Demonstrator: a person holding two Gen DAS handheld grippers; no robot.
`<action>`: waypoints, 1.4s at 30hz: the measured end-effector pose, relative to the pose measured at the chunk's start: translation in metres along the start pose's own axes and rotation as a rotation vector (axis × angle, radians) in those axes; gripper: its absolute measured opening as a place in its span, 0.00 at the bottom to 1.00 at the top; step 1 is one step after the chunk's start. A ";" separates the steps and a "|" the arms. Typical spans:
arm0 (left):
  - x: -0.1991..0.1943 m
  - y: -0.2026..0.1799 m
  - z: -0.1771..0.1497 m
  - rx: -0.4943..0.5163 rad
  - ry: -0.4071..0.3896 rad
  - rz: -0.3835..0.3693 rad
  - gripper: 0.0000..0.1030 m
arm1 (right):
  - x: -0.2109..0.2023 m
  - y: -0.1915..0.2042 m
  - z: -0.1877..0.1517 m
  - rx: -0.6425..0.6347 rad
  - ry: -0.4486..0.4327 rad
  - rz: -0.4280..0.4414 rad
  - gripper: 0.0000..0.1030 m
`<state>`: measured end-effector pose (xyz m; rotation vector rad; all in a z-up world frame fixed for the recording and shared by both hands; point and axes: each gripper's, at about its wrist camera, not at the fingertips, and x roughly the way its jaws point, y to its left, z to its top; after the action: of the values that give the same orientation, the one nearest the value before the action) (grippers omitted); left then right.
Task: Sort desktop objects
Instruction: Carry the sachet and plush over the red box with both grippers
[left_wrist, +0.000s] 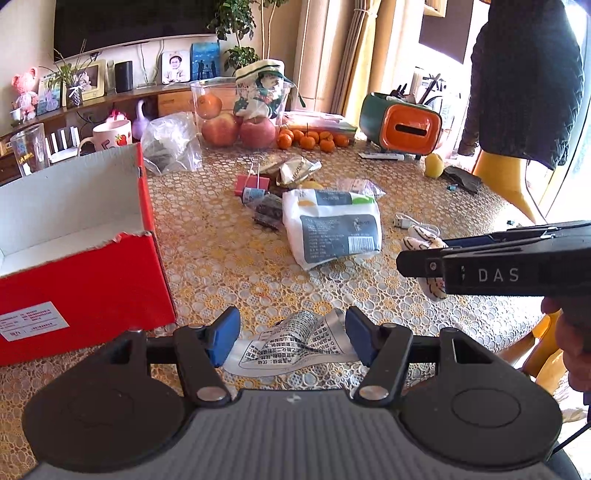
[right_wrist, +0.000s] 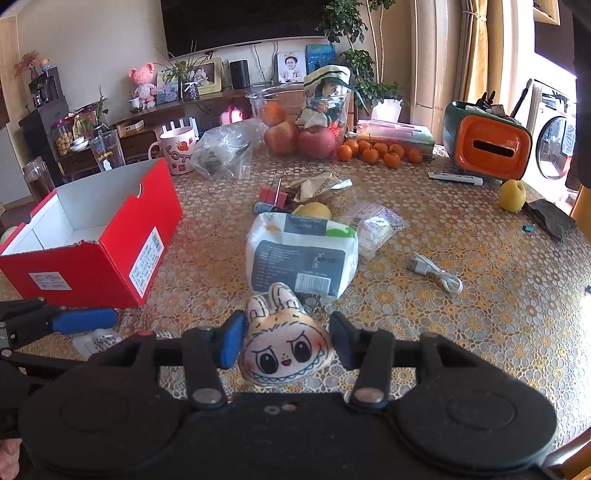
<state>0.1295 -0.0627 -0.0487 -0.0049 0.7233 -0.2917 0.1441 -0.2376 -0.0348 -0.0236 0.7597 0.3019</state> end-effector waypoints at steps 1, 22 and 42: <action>-0.002 0.002 0.002 -0.005 -0.005 -0.001 0.60 | 0.000 0.002 0.002 -0.004 0.001 0.002 0.47; -0.082 0.078 0.062 -0.018 -0.171 0.096 0.60 | -0.010 0.084 0.071 -0.131 0.022 0.168 0.47; -0.088 0.199 0.091 -0.063 -0.143 0.226 0.60 | 0.043 0.202 0.123 -0.418 0.001 0.236 0.47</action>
<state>0.1785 0.1430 0.0558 -0.0037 0.5849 -0.0513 0.2001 -0.0175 0.0433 -0.3301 0.6902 0.6819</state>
